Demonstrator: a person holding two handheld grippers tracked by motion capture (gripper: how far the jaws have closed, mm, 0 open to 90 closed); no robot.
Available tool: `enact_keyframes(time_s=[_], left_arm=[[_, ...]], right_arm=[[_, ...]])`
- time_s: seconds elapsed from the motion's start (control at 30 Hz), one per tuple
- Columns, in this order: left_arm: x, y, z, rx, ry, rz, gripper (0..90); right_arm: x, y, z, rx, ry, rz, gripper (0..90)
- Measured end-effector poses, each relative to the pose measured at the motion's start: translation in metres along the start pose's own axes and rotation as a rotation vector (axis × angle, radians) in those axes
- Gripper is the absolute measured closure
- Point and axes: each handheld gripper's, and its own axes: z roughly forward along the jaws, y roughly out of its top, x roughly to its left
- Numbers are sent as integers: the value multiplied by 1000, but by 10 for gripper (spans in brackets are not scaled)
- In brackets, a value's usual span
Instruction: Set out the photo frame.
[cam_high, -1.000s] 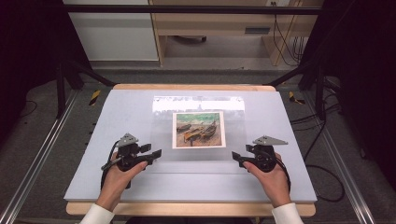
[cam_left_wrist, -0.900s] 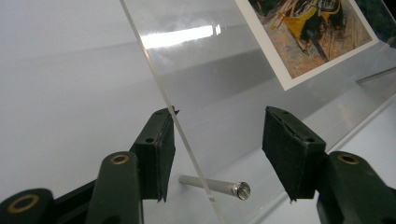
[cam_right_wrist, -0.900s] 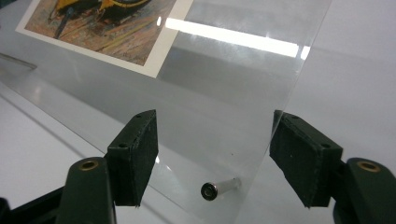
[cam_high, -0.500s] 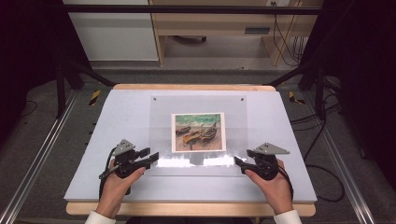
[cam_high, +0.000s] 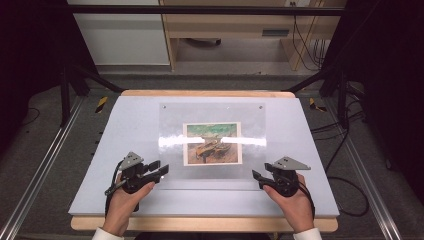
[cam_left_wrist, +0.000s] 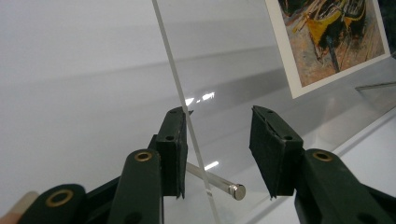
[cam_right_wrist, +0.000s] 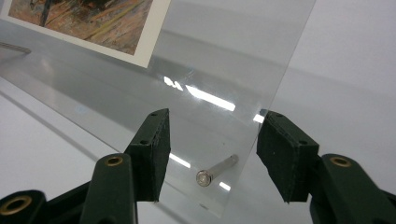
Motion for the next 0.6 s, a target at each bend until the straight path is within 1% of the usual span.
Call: enact_keyframes(time_s=[0.2,0.33,0.4,0.6], left_arm=[[-1,-2,-2,2,6,4,585],[-3,-3,-4,4,12,8,594],[-3,-3,-4,5,13,11,596],[-3,-5,-5,6,11,5,612]], right_arm=[[1,-3,-2,1,-9,-13,475],[2,-4,-4,-3,-11,-4,493],[2,-5,-4,-2,-10,-9,498],[3,-6,-6,-1,-13,-9,520]])
